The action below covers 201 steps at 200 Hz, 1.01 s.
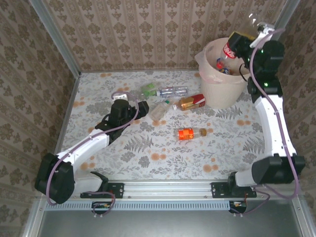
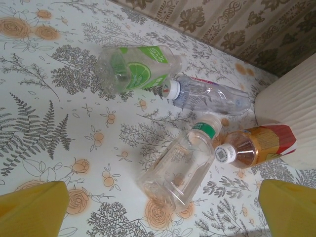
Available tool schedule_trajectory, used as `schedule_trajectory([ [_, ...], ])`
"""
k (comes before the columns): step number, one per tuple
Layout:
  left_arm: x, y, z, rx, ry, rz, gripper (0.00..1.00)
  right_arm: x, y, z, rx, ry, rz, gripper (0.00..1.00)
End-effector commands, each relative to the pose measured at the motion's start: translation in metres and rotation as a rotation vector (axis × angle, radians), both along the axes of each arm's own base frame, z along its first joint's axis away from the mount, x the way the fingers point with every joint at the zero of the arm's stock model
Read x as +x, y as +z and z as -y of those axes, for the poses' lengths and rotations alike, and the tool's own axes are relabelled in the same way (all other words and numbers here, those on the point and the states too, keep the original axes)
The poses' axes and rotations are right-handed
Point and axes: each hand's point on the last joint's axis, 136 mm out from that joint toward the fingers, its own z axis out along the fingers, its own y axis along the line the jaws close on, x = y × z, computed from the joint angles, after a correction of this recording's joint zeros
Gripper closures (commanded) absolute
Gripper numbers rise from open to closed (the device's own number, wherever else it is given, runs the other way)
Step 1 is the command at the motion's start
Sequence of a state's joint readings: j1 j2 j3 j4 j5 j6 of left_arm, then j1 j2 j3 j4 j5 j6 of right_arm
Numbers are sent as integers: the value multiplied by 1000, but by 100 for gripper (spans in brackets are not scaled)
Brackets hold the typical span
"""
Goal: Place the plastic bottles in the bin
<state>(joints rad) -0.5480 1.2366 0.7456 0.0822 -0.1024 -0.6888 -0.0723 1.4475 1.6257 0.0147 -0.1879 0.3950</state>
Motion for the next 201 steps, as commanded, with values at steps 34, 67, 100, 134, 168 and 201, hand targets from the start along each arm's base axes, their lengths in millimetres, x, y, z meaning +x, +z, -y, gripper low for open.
schedule_trajectory([
  [34, -4, 3, -14, -12, 60, 18, 0, 71, -47, 19, -217, -35, -162, 47],
  [67, -5, 1, -20, -2, 85, 15, 0, 82, -95, -18, -193, 219, -245, 38],
  [100, -5, -1, -20, 0, 86, 10, 0, 86, -132, -30, -147, 304, -305, 28],
  [134, -5, 0, -20, 1, 85, 11, 0, 85, -135, -32, -132, 321, -309, 22],
  [168, -5, -2, -20, 0, 87, 10, 0, 84, -137, -33, -125, 334, -319, 21],
  [201, -5, -1, -20, 1, 84, 12, 0, 88, -142, -29, -119, 304, -334, 18],
])
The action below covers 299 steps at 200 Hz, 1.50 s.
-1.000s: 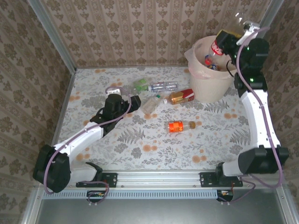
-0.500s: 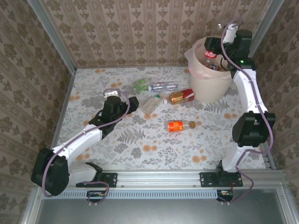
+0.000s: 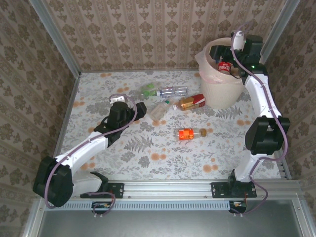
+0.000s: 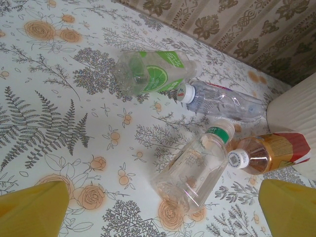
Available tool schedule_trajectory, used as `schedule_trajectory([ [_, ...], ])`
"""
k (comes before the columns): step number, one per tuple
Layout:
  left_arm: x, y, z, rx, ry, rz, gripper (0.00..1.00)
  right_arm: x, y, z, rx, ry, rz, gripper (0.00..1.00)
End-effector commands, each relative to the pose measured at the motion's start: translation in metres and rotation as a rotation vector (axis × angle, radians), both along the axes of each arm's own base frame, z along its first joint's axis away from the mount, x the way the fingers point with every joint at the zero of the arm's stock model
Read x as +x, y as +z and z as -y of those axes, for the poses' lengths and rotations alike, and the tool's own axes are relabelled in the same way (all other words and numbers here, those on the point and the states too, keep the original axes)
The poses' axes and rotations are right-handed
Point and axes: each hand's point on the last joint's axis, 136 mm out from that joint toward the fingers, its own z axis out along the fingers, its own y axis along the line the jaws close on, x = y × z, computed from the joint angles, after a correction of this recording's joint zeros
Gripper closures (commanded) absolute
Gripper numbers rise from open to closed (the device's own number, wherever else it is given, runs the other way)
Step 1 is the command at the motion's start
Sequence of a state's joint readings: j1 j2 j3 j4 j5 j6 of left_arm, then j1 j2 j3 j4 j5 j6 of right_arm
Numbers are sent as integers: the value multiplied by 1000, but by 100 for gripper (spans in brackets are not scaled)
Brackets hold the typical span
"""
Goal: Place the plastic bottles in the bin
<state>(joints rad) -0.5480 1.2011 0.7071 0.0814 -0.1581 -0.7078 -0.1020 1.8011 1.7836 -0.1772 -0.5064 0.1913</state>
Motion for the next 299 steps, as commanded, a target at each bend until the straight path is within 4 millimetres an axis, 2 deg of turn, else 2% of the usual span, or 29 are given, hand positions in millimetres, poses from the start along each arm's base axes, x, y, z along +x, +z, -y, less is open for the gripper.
schedule_trajectory([
  [1, 0, 3, -6, -7, 27, 8, 0, 1, -2, 1, 16, -9, -11, 18],
  [32, -1, 1, -7, -3, 30, 3, 0, 4, 1, 24, -2, -153, -29, 13],
  [51, -1, 0, -8, -3, 35, 2, 0, 3, 3, 53, -28, -324, -48, 8],
  [69, 0, -2, -9, -3, 43, -4, 0, 2, -8, 74, -60, -432, -101, 5],
  [76, 0, -3, -9, -4, 46, -8, 0, 3, -16, 79, -68, -453, -121, 0],
  [92, -1, -5, -10, -1, 51, -14, 0, 3, -30, 83, -79, -479, -163, 0],
  [112, -1, -9, -16, 19, 73, -45, 0, -2, -28, 81, -53, -476, -156, 0],
  [151, 3, -24, -20, 94, 80, -151, 0, -29, 6, 58, -11, -381, -92, 0],
  [193, 12, -24, -6, 126, 4, -182, 0, -63, 41, 25, -6, -231, 32, 0],
  [220, 14, -24, -2, 115, -5, -186, 0, -92, 55, -10, -52, -88, 112, 0],
  [229, 14, -24, -2, 111, 1, -186, 0, -102, 54, -25, -84, -30, 117, 0],
  [238, 14, -24, -3, 105, 6, -187, 0, -108, 39, -41, -131, 28, 98, 0],
  [241, 13, -25, -3, 104, 10, -188, 0, -119, 46, -47, -149, 46, 121, 0],
  [245, 13, -25, -4, 102, 12, -188, 0, -124, 43, -55, -177, 70, 124, 0],
  [263, 13, -25, -6, 98, 27, -192, 0, -146, 18, -87, -299, 177, 135, 0],
  [299, 12, -24, -13, 96, 67, -192, 0, -181, -26, -127, -448, 331, 162, 0],
])
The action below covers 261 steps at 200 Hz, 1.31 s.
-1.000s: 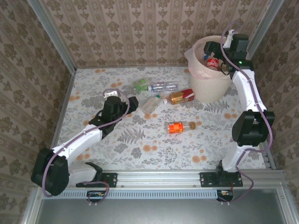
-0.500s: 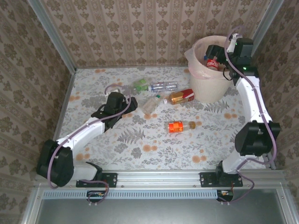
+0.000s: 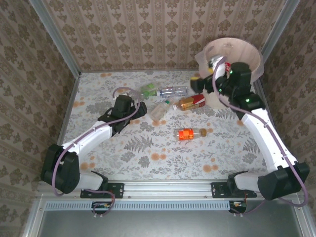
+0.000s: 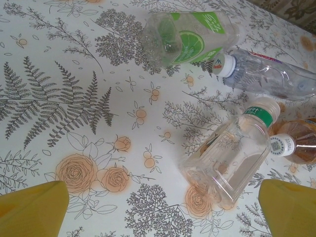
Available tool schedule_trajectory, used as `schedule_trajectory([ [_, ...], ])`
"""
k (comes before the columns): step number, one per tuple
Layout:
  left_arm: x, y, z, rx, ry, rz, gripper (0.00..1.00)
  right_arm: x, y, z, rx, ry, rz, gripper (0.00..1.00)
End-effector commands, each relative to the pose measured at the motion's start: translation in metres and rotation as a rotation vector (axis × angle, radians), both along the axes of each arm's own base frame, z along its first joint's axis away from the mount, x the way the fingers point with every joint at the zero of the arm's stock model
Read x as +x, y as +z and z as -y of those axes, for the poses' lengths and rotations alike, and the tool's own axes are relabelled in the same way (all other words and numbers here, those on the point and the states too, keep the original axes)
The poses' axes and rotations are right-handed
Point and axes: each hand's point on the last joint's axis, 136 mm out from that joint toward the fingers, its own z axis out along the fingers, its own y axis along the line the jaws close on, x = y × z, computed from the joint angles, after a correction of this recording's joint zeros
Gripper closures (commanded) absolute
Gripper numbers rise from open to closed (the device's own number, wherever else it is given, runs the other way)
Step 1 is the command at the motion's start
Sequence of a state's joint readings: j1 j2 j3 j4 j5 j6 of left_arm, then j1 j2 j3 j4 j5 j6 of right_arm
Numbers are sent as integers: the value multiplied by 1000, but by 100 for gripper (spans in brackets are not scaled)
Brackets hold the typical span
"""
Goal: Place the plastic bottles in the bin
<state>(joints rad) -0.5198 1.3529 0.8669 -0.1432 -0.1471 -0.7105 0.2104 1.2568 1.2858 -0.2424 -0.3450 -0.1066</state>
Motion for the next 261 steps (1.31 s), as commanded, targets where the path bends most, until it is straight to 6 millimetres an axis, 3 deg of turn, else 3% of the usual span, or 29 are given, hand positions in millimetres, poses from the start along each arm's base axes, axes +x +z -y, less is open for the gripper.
schedule_trajectory([
  [1, 1, 6, -9, -3, 48, 1, 0, -20, -26, -14, -151, 99, 43, 0],
  [38, 0, 5, -14, -9, 77, 5, 0, -45, -72, -30, -226, 194, -72, 0],
  [74, -1, 3, -20, -21, 112, 2, 0, -74, -131, -48, -350, 331, -244, 0],
  [96, -1, 2, -22, -26, 120, -1, 0, -88, -171, -51, -473, 390, -343, 0],
  [146, -2, 0, -25, -32, 132, -8, 0, -109, -235, -53, -690, 513, -536, 0],
  [201, -2, -3, -27, -36, 139, -15, 0, -89, -288, -39, -972, 479, -562, 0],
  [220, -1, -3, -27, -39, 141, -16, 0, -92, -297, -41, -994, 505, -594, 0],
  [237, -2, -3, -28, -38, 142, -19, 0, -93, -302, -44, -990, 513, -618, 2],
  [261, -1, -4, -29, -40, 147, -19, 0, -91, -314, -44, -1031, 515, -619, 15],
])
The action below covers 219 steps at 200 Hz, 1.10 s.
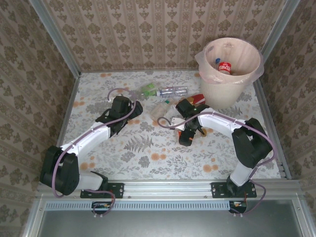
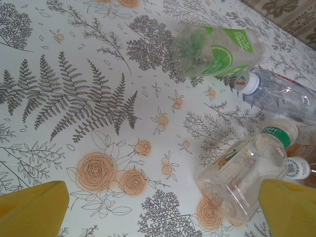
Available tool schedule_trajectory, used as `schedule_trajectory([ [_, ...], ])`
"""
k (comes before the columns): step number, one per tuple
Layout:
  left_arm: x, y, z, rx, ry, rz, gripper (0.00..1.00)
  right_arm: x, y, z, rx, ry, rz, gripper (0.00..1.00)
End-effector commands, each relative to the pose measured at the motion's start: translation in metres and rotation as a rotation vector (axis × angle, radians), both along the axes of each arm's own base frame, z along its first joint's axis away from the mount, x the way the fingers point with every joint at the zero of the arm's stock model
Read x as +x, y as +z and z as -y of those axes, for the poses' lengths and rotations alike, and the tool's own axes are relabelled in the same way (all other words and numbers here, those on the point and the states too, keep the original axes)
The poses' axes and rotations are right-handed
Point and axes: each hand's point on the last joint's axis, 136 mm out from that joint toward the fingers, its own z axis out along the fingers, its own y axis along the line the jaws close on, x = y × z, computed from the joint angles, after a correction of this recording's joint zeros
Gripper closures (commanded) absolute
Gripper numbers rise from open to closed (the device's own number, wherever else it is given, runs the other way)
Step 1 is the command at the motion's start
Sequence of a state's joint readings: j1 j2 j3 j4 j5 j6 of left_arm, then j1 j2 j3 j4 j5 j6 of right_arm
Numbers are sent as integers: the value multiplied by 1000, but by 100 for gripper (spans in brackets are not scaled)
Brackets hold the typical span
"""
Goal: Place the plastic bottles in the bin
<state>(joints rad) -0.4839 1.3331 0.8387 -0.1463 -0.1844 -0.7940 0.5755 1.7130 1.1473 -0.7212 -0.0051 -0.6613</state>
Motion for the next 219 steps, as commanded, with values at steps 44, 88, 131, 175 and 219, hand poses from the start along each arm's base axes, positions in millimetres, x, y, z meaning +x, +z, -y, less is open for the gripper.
schedule_trajectory([
  [44, -3, -2, -6, -10, 33, -11, 0, 14, -23, -4, -82, 55, 53, 17],
  [88, -4, -3, -8, -13, 38, -11, 0, 23, -22, -10, -48, 30, 104, 30],
  [131, -4, -2, -6, -21, 31, -9, 0, 30, -4, -10, -15, -22, 160, 43],
  [175, -3, -1, -5, -29, 33, -6, 0, 49, 47, -18, 117, -198, 241, 52],
  [219, -2, -1, -3, -40, 29, -3, 0, 68, 115, -33, 431, -318, 333, 52],
])
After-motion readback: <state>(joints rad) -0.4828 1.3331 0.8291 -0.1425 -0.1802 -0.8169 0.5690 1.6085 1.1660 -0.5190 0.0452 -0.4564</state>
